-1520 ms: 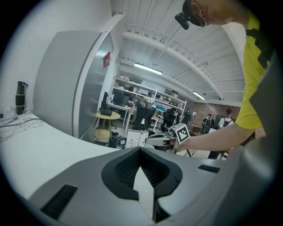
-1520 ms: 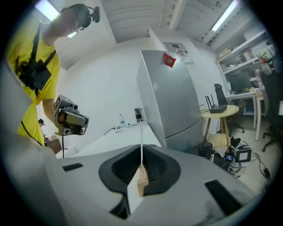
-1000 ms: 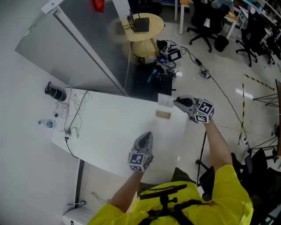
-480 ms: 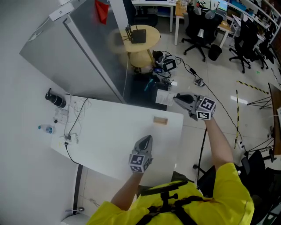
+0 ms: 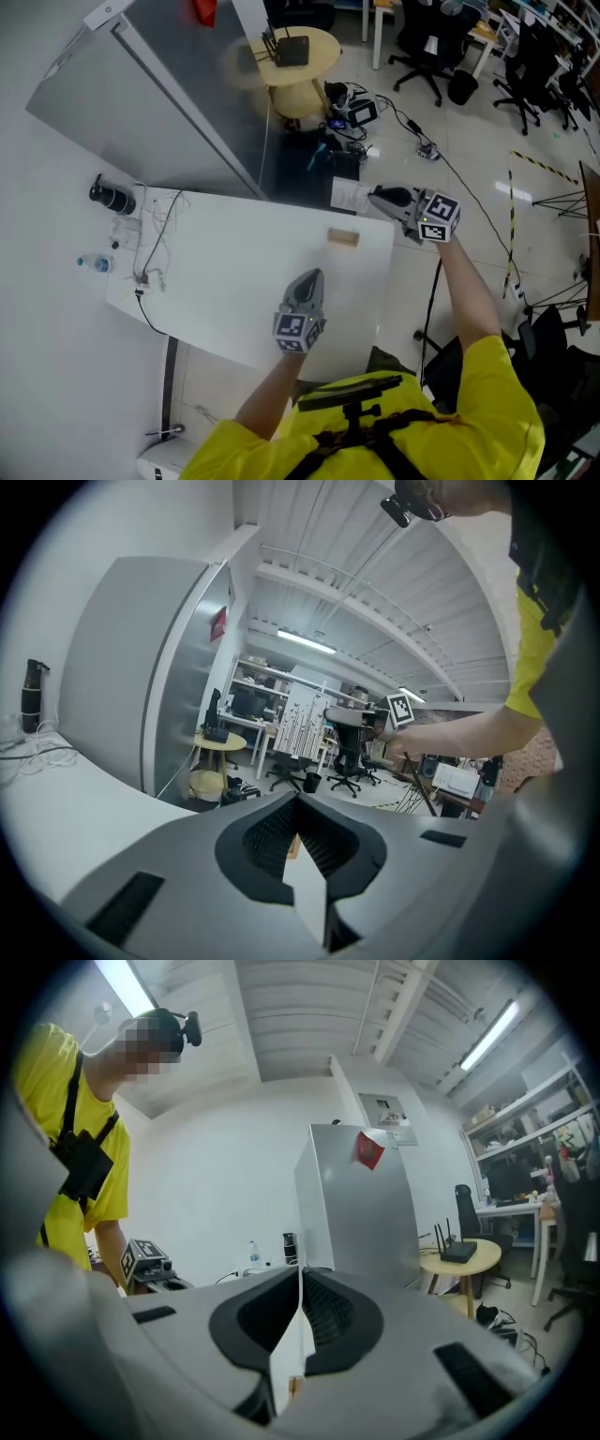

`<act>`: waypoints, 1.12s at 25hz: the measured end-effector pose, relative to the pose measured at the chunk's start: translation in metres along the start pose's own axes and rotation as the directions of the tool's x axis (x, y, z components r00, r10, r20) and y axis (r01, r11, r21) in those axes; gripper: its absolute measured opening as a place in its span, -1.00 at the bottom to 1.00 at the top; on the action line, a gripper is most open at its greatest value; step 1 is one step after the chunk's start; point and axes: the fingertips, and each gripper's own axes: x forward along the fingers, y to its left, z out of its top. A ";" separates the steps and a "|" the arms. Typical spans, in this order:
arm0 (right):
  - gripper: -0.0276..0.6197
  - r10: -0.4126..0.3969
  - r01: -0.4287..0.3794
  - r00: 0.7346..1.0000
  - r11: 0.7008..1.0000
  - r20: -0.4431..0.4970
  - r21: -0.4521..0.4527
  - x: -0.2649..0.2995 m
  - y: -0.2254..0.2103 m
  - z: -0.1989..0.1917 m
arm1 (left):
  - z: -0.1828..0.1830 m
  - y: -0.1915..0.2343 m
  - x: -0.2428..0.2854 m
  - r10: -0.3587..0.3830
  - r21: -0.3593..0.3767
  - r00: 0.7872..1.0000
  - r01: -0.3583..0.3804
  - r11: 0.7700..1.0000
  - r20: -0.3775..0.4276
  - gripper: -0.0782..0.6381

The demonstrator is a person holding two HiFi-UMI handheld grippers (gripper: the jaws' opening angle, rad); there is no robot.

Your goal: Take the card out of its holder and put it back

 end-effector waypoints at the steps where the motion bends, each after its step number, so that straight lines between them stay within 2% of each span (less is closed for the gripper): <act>1: -0.86 0.002 -0.001 1.000 1.000 -0.009 0.007 0.001 -0.002 -0.008 | -0.002 0.000 0.002 -0.001 0.000 1.000 0.001 1.000 -0.004 -0.78; 5: -0.86 0.012 -0.010 0.999 0.998 -0.047 0.056 0.013 -0.009 -0.055 | -0.009 0.005 0.005 0.009 -0.006 1.000 -0.009 1.000 -0.016 -0.78; 9: -0.86 0.036 -0.027 0.996 0.994 -0.086 0.110 0.026 -0.004 -0.104 | -0.023 0.007 0.003 0.010 0.000 0.998 -0.010 1.000 -0.063 -0.78; 13: -0.86 0.050 -0.038 0.996 0.988 -0.080 0.149 0.034 -0.005 -0.135 | -0.042 0.009 0.004 0.001 -0.021 0.994 -0.003 1.000 -0.112 -0.78; 17: -0.86 0.067 -0.053 0.995 0.985 -0.078 0.162 0.038 -0.005 -0.149 | -0.054 0.010 0.004 0.002 -0.042 0.987 -0.009 0.999 -0.160 -0.78; 28: -0.86 0.070 -0.058 0.995 0.985 -0.065 0.159 0.039 -0.011 -0.159 | -0.057 0.006 0.010 -0.009 -0.040 0.989 0.003 0.999 -0.147 -0.78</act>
